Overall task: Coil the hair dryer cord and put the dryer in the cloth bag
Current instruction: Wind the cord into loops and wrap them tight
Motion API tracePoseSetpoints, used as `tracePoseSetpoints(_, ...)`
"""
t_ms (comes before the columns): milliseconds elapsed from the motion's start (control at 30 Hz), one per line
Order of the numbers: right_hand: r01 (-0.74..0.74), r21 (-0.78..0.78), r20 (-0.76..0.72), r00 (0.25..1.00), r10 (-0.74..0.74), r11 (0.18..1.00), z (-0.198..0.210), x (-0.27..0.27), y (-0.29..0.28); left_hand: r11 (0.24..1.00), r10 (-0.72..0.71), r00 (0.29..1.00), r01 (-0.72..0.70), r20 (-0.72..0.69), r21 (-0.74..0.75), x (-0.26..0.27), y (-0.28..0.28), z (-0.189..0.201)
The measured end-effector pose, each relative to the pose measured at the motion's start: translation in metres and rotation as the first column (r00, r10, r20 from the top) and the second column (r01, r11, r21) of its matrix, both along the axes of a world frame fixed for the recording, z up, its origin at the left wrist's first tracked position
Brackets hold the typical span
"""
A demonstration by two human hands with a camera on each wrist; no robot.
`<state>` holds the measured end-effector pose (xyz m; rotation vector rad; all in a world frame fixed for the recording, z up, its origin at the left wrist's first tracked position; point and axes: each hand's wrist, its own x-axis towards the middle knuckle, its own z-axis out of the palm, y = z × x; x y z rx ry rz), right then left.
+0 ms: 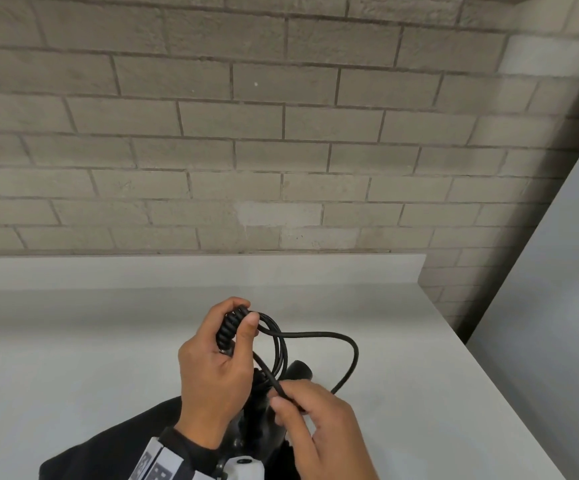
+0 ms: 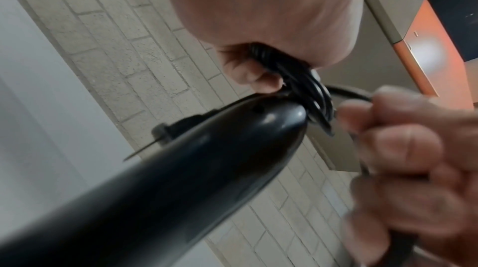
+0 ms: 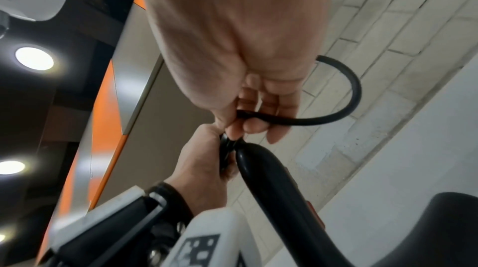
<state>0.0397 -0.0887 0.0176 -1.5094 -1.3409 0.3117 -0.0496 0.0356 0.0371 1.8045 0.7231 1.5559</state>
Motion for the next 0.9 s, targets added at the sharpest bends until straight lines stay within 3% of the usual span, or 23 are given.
tracePoseSetpoints(167, -0.065, 0.249, -0.193, 0.975, 0.115, 0.966, 0.017, 0.007, -0.014, 0.998, 0.017, 1.000, -0.016, 0.026, -0.055, -0.001, 0.005, -0.001)
tracePoseSetpoints(267, -0.058, 0.323, -0.305, 0.938, 0.162, 0.945, 0.019, 0.022, -0.025, 0.993, 0.025, 0.999, -0.019, 0.047, -0.120, -0.004, 0.012, -0.004)
tracePoseSetpoints(400, -0.042, 0.235, -0.042, 0.998, 0.053, 0.971, 0.002, 0.060, -0.036, 0.989, 0.012, 0.996, 0.001, 0.083, -0.147, -0.007, 0.017, -0.007)
tracePoseSetpoints(467, 0.007, 0.175, 0.112, 0.993, -0.027, 0.985, -0.013, 0.081, -0.041, 0.988, 0.005, 0.997, 0.007, 0.080, -0.154, -0.007, 0.017, -0.007)
tracePoseSetpoints(667, 0.098, 0.026, 0.405, 0.909, -0.100, 0.995, -0.042, 0.129, -0.054, 0.990, -0.018, 0.998, 0.026, 0.058, -0.142, -0.005, 0.011, -0.005)
tracePoseSetpoints(767, 0.153, 0.007, 0.570, 0.811, -0.129, 0.988, -0.048, 0.145, -0.053, 0.991, -0.017, 0.998, 0.024, 0.059, -0.131, -0.005, 0.011, -0.005)
tracePoseSetpoints(900, 0.240, -0.012, 0.608, 0.772, -0.184, 0.971, -0.056, 0.148, -0.044, 0.993, -0.020, 0.999, 0.025, 0.047, -0.114, -0.006, 0.010, -0.005)
